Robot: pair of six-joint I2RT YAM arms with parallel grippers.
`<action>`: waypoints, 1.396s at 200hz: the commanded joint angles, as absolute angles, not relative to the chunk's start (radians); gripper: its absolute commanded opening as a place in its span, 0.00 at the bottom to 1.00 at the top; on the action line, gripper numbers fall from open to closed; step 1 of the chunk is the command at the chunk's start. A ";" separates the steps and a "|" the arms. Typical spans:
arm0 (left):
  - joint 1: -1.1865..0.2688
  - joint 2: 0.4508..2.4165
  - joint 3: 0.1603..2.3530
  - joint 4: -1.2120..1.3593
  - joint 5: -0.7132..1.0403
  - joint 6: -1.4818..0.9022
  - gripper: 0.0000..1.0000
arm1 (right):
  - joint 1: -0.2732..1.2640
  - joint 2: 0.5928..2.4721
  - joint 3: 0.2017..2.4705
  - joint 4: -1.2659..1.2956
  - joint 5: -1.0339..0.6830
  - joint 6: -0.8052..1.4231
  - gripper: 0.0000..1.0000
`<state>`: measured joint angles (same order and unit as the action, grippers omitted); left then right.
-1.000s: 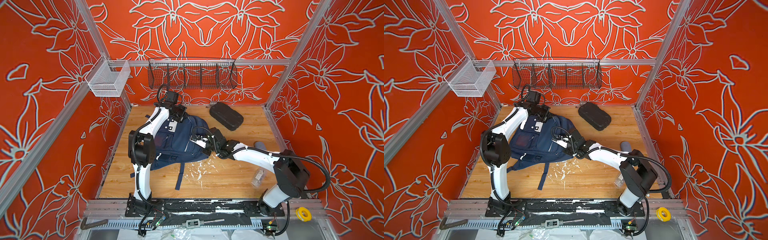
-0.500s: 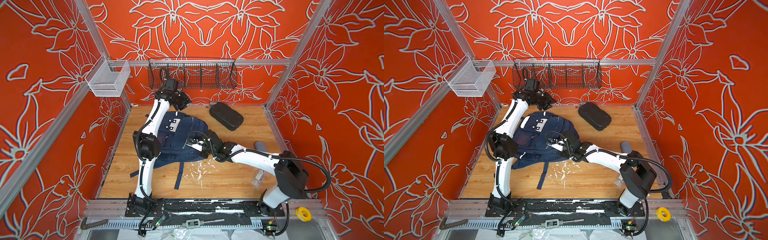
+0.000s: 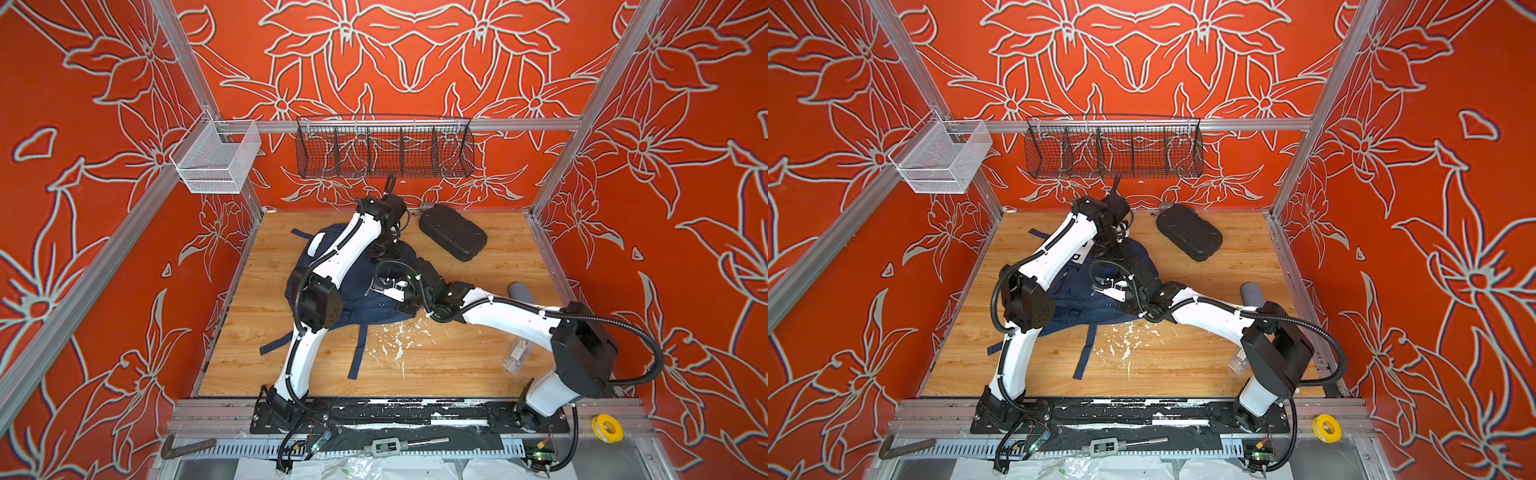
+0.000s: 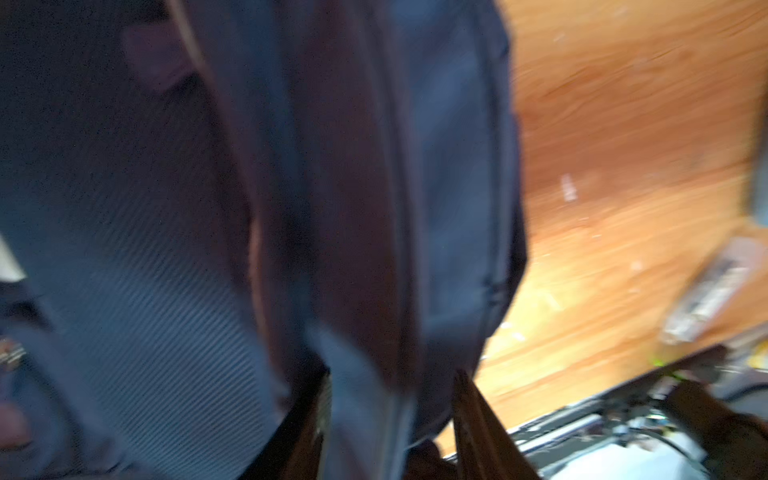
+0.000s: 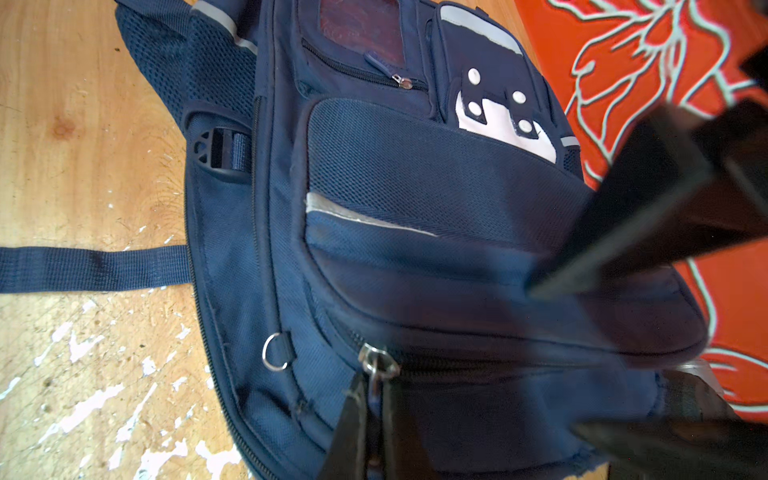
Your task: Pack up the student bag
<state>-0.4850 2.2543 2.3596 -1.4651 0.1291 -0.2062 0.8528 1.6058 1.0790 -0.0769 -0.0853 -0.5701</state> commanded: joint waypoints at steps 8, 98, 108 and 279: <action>-0.498 2.287 2.344 -1.579 0.005 -0.150 0.48 | 0.858 1.548 1.055 -0.072 -0.094 -0.600 0.00; -0.515 2.318 2.313 -1.568 0.110 -0.129 0.07 | 0.857 1.524 1.056 -0.112 -0.059 -0.608 0.00; -0.511 2.324 2.324 -1.575 0.111 -0.141 0.00 | 0.857 1.518 1.052 -0.111 -0.060 -0.605 0.00; -0.348 2.057 2.185 -0.775 0.485 -0.903 0.00 | 1.022 1.726 1.188 0.023 0.190 -0.422 0.00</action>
<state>-0.3576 2.1376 2.2120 -1.0855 0.4427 -0.7925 0.9535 1.6623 1.1183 0.0032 0.2447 -0.4549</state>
